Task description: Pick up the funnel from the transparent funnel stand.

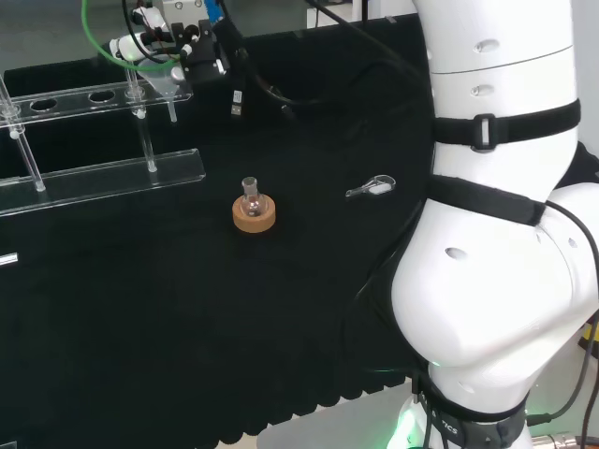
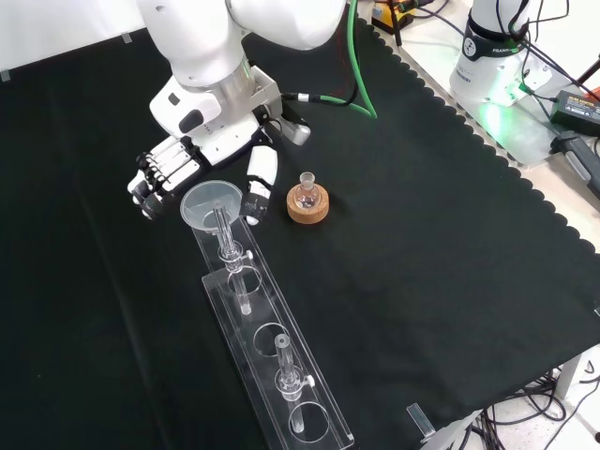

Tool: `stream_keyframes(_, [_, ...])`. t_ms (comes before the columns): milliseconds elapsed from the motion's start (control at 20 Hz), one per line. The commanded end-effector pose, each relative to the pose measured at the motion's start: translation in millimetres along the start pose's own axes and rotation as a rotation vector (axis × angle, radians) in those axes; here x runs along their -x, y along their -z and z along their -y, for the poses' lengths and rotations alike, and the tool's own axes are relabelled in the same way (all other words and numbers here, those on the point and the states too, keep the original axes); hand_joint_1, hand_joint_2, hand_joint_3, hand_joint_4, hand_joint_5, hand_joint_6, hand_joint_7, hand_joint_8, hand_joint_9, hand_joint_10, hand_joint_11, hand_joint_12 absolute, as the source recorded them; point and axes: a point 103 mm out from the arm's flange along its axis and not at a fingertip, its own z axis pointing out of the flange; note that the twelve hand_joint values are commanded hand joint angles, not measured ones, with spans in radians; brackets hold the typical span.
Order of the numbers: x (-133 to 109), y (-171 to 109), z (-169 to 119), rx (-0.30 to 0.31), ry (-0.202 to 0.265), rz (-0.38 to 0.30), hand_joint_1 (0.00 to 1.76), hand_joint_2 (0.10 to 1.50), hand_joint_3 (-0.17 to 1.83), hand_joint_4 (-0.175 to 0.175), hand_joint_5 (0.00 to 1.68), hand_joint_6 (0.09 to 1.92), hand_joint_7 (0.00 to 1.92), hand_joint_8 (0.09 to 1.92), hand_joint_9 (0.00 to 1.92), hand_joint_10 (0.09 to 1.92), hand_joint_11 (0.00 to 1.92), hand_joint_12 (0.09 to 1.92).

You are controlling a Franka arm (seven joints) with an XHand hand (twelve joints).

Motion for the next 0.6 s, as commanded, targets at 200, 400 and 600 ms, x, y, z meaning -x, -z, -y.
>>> stream_keyframes(200, [21,-19,7,-0.045,-0.020,-0.045,0.04,0.90,0.02,0.032,0.00,0.09,0.00,0.09,0.00,0.09,0.00,0.56])
stream_keyframes(400, [29,-37,4,-0.076,-0.021,-0.067,0.04,0.90,0.02,0.030,0.00,0.09,0.00,0.09,0.00,0.09,0.00,0.57])
stream_keyframes(600, [32,-43,3,-0.087,-0.027,-0.069,0.03,0.90,0.02,0.027,0.00,0.09,0.00,0.09,0.00,0.09,0.00,0.57])
